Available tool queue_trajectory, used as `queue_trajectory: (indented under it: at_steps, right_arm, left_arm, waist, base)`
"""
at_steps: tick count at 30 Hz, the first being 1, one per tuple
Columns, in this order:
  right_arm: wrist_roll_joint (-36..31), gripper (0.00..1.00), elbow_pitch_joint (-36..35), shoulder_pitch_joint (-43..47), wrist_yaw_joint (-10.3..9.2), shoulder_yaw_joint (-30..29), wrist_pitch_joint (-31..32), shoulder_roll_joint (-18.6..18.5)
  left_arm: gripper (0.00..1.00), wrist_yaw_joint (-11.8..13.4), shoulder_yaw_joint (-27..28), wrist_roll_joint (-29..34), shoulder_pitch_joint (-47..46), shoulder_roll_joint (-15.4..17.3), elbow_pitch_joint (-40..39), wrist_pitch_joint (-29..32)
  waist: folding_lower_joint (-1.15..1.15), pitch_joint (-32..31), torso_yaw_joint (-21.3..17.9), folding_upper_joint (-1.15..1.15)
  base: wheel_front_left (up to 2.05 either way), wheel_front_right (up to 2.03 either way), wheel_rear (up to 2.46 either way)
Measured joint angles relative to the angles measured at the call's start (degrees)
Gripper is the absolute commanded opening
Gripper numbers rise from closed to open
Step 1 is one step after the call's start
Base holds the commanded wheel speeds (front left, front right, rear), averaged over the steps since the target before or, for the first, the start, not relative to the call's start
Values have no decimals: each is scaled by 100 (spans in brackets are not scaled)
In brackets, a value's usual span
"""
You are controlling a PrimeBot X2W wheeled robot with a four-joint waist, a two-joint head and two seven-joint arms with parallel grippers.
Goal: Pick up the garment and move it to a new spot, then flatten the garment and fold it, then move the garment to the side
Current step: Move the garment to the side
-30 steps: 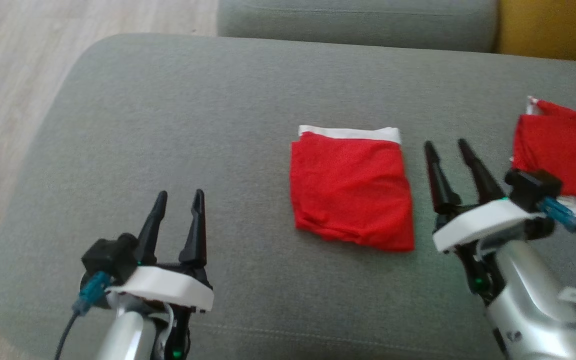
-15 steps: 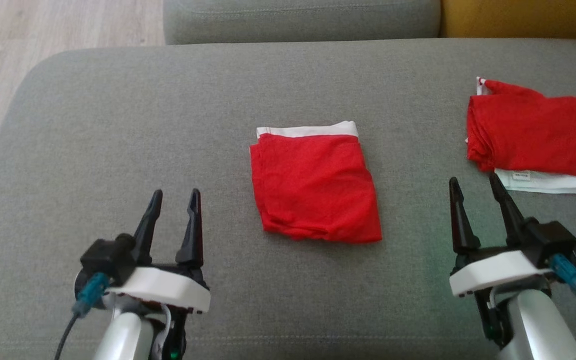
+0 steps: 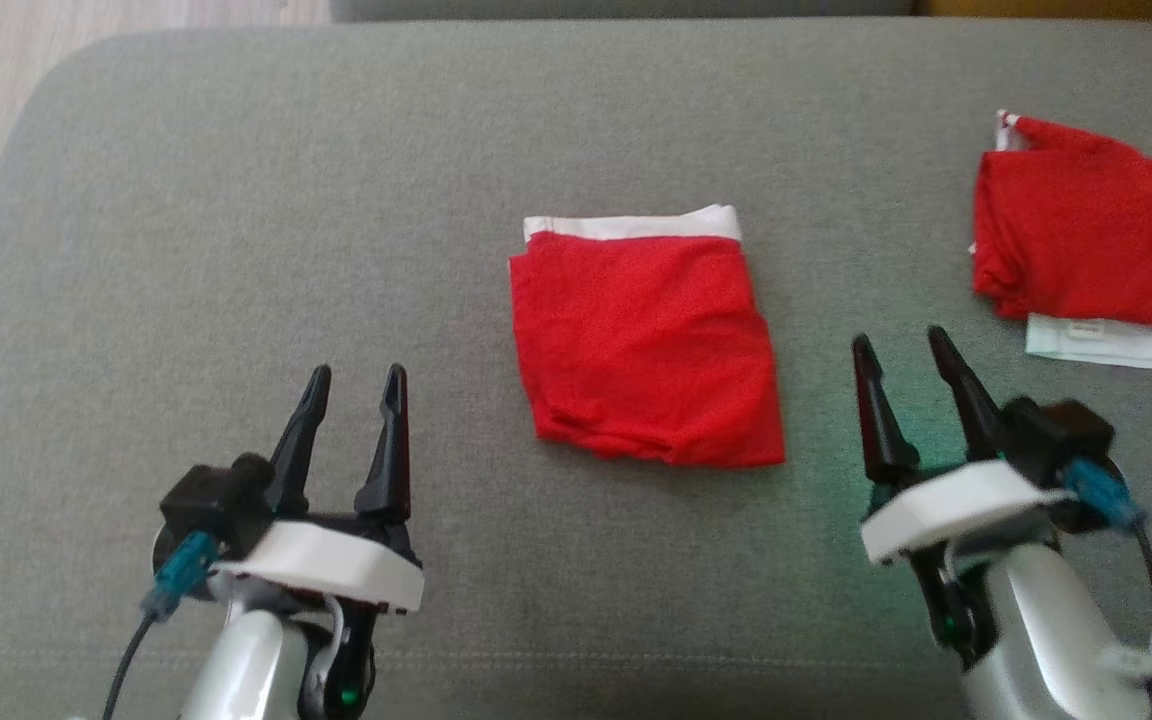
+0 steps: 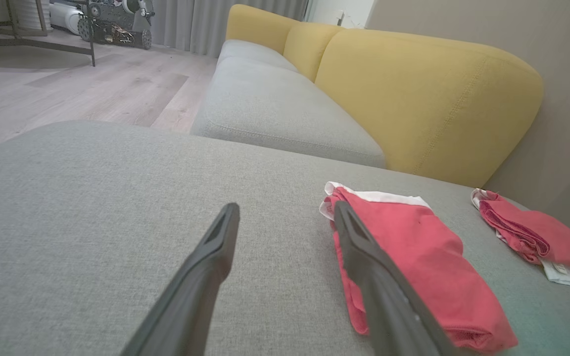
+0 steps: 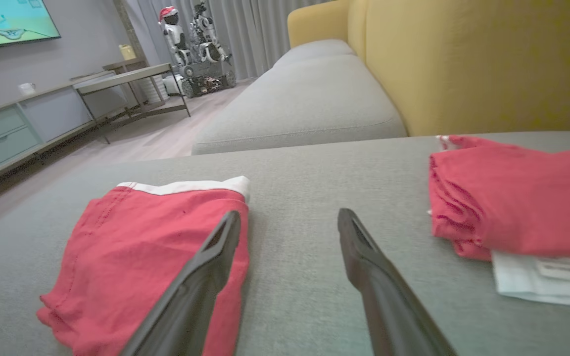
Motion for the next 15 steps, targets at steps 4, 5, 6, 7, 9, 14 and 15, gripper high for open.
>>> queue_trajectory:
  at_steps: [4,5,6,7,9,14,15]
  right_arm:
    - [716,100,531,-437,0,208,227,-2]
    - [744,100,667,-532,0,259,265,-3]
    - [879,100,797,-621,0,311,302,-3]
    - [1037,100,935,-711,0,361,338,-3]
    - [1082,100,1214,-898,0,479,358,-5]
    - [1150,100,1846,-1345,0,624,419,-12]
    - [1149,100,1974,-1425,0,627,421,-12]
  left_arm:
    - [100,-64,-36,0,-133,-1,11,0]
    - [100,-69,-37,0,-138,-1,19,0]
    - [100,-80,-43,0,-146,-2,38,0]
    - [100,-97,-46,0,-157,-2,56,0]
    - [100,-99,-45,0,-201,-2,68,0]
    - [100,-101,-52,0,-325,-3,88,0]
    - [100,-101,-59,0,-347,-3,88,0]
  waist:
    - [0,147,149,0]
    - [0,183,190,0]
    - [0,217,233,0]
    - [0,250,276,0]
    - [0,320,358,0]
    - [0,479,570,0]
    - [1,506,611,0]
  base:
    - [0,0,0]
    - [0,0,0]
    - [0,0,0]
    - [0,0,0]
    - [0,0,0]
    - [0,0,0]
    - [0,0,0]
